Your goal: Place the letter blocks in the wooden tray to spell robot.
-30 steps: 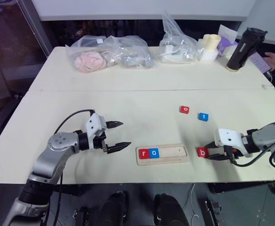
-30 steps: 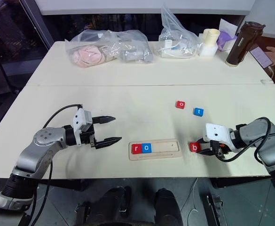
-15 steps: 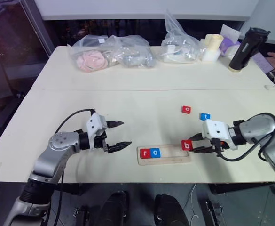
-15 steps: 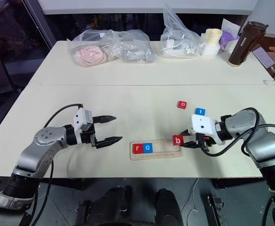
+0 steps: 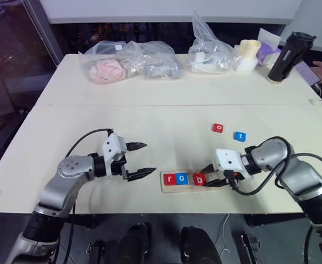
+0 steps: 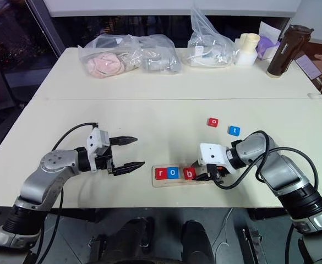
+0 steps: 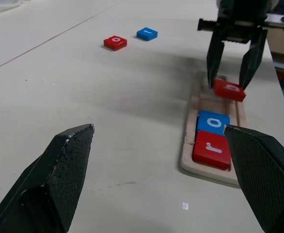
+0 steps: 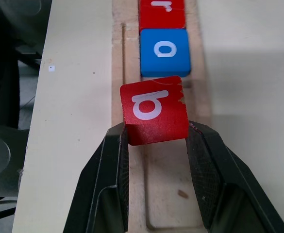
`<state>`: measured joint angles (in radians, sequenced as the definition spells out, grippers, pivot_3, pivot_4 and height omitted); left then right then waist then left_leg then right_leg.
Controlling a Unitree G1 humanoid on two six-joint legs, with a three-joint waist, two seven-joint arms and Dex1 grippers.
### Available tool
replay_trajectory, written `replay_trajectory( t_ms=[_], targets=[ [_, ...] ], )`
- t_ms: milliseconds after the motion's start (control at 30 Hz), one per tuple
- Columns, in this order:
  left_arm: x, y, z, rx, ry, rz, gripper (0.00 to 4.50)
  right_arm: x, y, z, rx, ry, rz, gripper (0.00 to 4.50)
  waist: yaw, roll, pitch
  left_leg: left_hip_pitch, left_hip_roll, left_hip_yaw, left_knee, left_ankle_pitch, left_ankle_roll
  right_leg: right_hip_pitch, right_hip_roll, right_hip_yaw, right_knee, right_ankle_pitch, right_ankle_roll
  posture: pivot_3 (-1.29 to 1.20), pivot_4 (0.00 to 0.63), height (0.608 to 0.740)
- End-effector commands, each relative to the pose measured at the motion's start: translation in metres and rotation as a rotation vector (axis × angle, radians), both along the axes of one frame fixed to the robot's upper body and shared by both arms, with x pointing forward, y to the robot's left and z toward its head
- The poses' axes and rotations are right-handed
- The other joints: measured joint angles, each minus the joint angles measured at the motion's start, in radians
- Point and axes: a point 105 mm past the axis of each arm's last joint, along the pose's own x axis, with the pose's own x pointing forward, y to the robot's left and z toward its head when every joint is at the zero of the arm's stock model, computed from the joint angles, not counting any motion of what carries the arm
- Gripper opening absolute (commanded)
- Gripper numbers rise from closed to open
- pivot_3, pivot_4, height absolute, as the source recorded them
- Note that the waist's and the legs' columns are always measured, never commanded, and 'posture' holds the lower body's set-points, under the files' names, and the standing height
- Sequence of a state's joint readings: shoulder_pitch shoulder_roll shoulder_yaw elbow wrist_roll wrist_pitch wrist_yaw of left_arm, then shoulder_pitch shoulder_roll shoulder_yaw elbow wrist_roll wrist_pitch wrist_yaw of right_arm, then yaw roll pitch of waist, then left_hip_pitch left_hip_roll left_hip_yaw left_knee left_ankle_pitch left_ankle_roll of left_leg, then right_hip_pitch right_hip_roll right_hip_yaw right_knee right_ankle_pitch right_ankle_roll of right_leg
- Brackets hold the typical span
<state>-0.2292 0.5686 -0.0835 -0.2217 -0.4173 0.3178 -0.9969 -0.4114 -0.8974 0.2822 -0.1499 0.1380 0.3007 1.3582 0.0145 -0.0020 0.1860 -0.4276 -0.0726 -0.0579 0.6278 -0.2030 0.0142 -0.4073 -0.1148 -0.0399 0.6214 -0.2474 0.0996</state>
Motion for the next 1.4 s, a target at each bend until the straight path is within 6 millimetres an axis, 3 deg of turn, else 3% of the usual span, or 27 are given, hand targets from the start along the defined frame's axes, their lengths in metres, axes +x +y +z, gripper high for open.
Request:
replay_trajectory(
  t_ms=[33,500,1267,1300,1400],
  targets=[
    [-0.005,-0.001,0.013,-0.018,-0.035,-0.018,4.5,0.006,0.005,0.005,0.008,-0.035,0.001,1.12,-0.001,0.0,0.0,0.0,0.0,0.0,0.0,0.0,0.0,0.0,0.0,0.0,0.0,0.0,0.0,0.0,0.15,0.738],
    [-0.019,-0.004,0.004,0.038,-0.011,-0.109,4.5,0.01,0.01,0.004,0.012,-0.036,-0.005,1.12,-0.001,0.0,0.0,0.0,0.0,0.0,0.0,0.0,0.0,0.0,0.0,0.0,0.001,0.0,0.0,0.0,0.15,0.738],
    [-0.016,-0.004,0.01,0.02,-0.034,-0.134,4.5,0.006,0.016,0.005,0.016,-0.027,0.008,1.12,-0.001,0.0,0.0,0.0,0.0,0.0,0.001,0.0,0.0,-0.001,0.0,0.0,0.003,0.0,0.0,0.0,0.15,0.738],
    [-0.016,-0.004,0.01,0.02,-0.035,-0.132,4.5,0.007,0.015,0.004,0.014,-0.029,0.006,2.18,-0.001,0.0,0.0,0.0,0.0,0.0,0.001,0.0,0.0,-0.001,0.0,0.0,0.003,0.0,0.0,0.0,0.15,0.738],
    [-0.014,-0.005,0.01,0.02,-0.039,-0.129,4.5,0.007,0.016,0.005,0.016,-0.03,0.008,3.62,-0.001,0.0,0.0,0.0,0.0,0.0,0.001,0.0,0.0,-0.001,0.0,0.0,0.003,0.0,0.0,0.0,0.15,0.738]
  ],
)
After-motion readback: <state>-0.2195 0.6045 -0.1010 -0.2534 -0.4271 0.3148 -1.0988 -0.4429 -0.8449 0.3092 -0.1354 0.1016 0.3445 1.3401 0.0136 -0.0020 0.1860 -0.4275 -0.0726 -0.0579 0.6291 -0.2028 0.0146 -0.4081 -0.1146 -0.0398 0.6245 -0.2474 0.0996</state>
